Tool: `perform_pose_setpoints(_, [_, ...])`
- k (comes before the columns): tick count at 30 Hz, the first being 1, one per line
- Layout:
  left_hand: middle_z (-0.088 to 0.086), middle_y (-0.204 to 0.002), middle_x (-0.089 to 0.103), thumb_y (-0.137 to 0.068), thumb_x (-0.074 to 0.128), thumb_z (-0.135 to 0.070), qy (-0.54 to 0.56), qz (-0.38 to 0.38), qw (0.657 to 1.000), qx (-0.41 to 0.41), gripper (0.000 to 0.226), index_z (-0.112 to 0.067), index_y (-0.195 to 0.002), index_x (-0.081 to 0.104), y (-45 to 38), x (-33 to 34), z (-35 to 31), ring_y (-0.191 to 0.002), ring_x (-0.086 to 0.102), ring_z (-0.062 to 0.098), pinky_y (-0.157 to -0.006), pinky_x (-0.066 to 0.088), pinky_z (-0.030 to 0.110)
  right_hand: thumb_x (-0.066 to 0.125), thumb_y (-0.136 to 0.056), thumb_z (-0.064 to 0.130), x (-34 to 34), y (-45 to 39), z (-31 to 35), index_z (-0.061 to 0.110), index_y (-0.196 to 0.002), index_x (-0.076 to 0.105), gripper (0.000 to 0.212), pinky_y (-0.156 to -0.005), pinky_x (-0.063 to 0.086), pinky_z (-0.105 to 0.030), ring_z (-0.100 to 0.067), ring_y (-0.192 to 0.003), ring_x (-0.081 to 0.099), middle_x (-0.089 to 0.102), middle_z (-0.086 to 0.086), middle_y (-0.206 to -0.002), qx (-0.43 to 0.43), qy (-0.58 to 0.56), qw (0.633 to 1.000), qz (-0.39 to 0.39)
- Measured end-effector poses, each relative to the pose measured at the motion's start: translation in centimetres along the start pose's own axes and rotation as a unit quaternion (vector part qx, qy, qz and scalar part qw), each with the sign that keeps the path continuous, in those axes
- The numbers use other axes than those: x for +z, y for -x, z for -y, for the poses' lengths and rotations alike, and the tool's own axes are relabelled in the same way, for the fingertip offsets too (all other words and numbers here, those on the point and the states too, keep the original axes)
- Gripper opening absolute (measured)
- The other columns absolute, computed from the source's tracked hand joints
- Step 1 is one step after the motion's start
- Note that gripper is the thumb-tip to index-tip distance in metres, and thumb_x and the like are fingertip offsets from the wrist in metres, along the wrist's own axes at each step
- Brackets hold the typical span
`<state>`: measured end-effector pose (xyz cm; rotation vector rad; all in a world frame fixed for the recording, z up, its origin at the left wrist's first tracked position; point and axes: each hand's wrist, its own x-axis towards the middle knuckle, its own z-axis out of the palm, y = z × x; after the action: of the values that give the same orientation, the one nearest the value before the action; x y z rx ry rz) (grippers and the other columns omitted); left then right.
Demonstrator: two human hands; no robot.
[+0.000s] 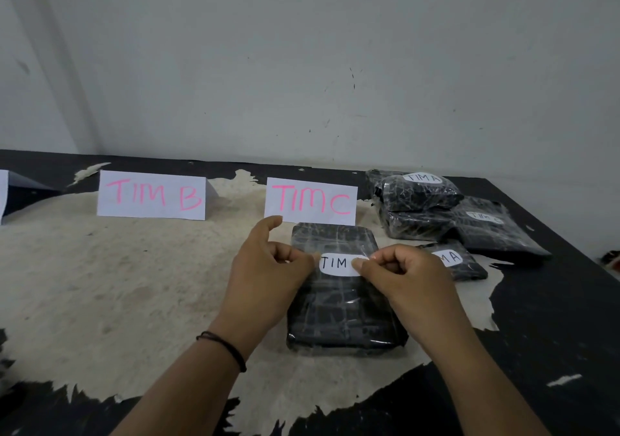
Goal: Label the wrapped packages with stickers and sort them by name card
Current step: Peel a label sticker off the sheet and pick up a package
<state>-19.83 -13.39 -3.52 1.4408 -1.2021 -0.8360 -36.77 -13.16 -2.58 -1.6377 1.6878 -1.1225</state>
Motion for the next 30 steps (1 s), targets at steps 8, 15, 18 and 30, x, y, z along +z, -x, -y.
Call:
perform_pose_setpoints(8, [-0.005,-0.070,0.068,-0.072,0.079,-0.028,-0.029,-0.017,0.999,0.007,0.077,-0.023,-0.137,0.036,-0.2,0.4,0.3,-0.073,0.063,0.003,-0.070,0.046,0.020,0.074,-0.072,0.043,0.5,0.2,0.0,0.025,-0.065,0.065,0.021,-0.073,0.053,-0.040,-0.007,-0.061,0.061,0.065,0.006,-0.060,-0.011,0.027,0.999,-0.029])
perform_pose_setpoints(15, [-0.007,-0.073,0.065,-0.072,0.079,-0.025,-0.062,-0.030,0.997,0.047,0.080,-0.027,-0.139,0.034,0.2,0.7,0.4,-0.065,0.058,0.002,-0.072,0.047,0.021,0.073,-0.073,0.043,1.0,0.5,0.2,0.024,-0.065,0.060,0.024,-0.081,0.047,-0.041,-0.004,-0.061,0.056,0.058,0.010,-0.056,-0.040,0.076,0.994,-0.070])
perform_pose_setpoints(18, [-0.009,-0.090,0.052,-0.072,0.078,-0.030,-0.115,-0.043,0.990,0.065,0.077,-0.031,-0.136,0.034,0.3,0.7,0.5,-0.075,0.049,0.004,-0.061,0.035,0.012,0.072,-0.075,0.042,1.3,0.8,0.1,0.024,-0.065,0.057,0.026,-0.087,0.041,-0.041,-0.008,-0.064,0.056,0.056,0.009,-0.056,-0.055,0.105,0.990,-0.081])
perform_pose_setpoints(30, [-0.021,-0.101,0.054,-0.085,0.061,-0.034,-0.326,0.034,0.913,0.241,0.018,-0.035,-0.100,0.070,0.0,-0.1,0.4,-0.106,0.041,0.002,-0.089,0.020,0.024,0.067,-0.079,0.047,1.2,1.1,0.2,0.033,-0.135,0.035,0.066,-0.093,0.024,-0.034,-0.011,-0.100,0.049,0.052,0.016,-0.088,-0.070,0.187,0.976,-0.089])
